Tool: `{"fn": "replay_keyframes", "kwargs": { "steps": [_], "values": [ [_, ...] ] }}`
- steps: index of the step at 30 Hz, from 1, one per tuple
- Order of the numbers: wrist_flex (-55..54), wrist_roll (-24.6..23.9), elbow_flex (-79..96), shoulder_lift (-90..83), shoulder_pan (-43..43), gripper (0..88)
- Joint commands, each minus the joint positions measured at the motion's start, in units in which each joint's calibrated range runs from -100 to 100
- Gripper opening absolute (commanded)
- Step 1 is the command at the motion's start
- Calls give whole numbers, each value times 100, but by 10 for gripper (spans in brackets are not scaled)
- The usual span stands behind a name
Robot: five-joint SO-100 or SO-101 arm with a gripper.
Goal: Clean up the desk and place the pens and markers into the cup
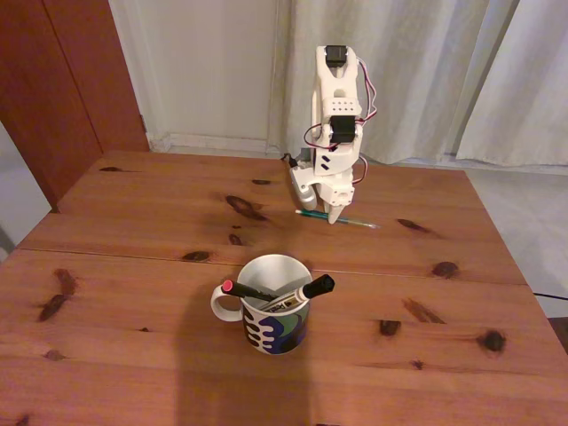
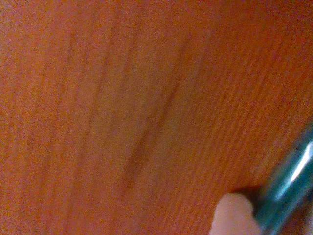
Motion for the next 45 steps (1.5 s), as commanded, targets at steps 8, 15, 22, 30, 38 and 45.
{"fn": "replay_keyframes", "kwargs": {
  "steps": [8,15,22,30,38,45],
  "values": [
    [-64,55,-247,-220,116,10],
    [-64,50,-1203,-1353,438,10],
    [-744,-2,-1699,-2504,720,10],
    [-2197,-793,-1681,-3149,1122,10],
    [-2232,-1003,-1681,-3248,1138,10],
    [-2258,-720,-1771,-3248,1146,10]
  ]
}}
